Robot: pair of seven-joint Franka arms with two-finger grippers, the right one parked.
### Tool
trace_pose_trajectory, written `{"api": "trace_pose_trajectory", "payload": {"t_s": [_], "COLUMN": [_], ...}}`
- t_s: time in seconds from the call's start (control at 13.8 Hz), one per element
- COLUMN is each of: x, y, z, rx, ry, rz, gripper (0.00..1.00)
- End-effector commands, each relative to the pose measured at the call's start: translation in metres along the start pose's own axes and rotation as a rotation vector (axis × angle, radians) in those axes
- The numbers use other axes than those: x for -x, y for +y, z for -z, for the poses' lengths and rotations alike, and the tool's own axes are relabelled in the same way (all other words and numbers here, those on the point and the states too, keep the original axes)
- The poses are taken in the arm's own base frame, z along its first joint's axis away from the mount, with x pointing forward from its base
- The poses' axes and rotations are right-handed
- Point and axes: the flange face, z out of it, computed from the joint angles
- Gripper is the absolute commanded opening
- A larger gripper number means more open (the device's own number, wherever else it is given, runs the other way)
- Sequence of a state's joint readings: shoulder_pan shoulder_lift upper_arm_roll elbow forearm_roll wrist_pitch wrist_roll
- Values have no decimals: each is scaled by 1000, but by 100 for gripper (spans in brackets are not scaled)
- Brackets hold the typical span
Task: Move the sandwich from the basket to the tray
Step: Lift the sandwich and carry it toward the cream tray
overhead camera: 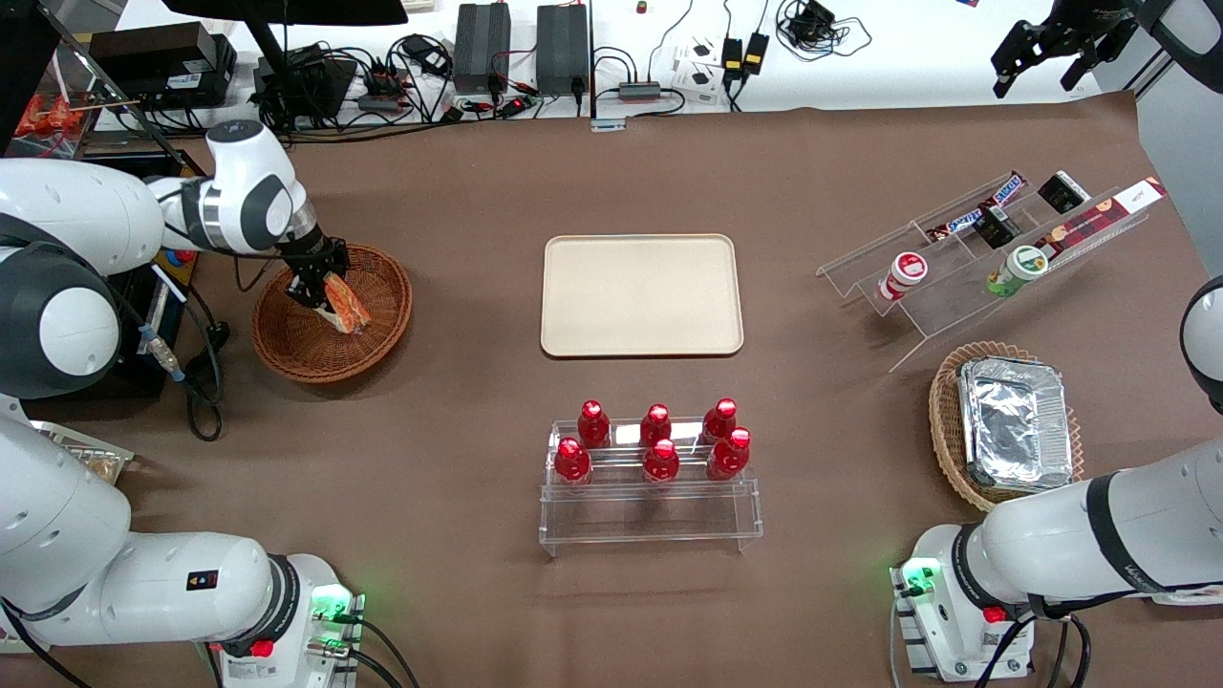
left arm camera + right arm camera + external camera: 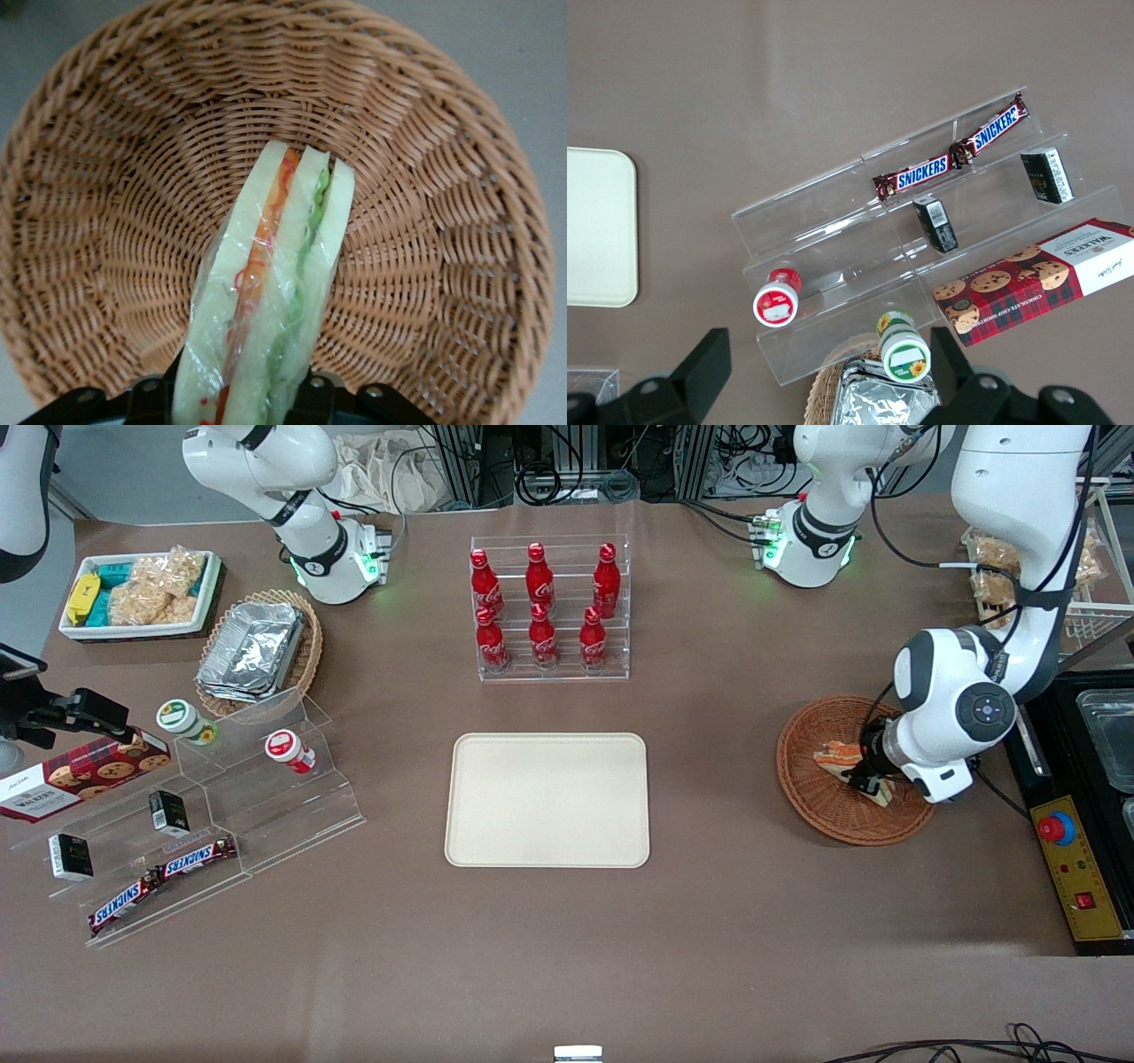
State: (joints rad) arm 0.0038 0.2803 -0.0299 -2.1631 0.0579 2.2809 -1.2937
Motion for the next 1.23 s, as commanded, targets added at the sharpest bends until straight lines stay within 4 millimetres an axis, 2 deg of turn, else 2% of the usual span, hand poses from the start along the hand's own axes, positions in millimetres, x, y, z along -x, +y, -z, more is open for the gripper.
{"api": "trace_pose_trajectory", "payload": {"t_s": [0.0, 0.14, 0.29, 0.43, 0.58, 0.65, 0.72, 0.87, 1.16], "x": [3, 23, 61, 115, 170, 203, 232, 288, 353], "y": [24, 44, 60, 73, 85, 93, 105, 117, 140], "z": [58, 110, 149, 175, 187, 186, 178, 160, 91], "rx": [-31, -45, -46, -8, 36, 46, 62, 128, 208], "ry": [12, 8, -10, -14, -28, -41, -60, -63, -64], "rz": [-20, -75, -192, -272, -386, -449, -494, -563, -664], "gripper": [0, 0, 0, 0, 0, 0, 0, 0, 0]}}
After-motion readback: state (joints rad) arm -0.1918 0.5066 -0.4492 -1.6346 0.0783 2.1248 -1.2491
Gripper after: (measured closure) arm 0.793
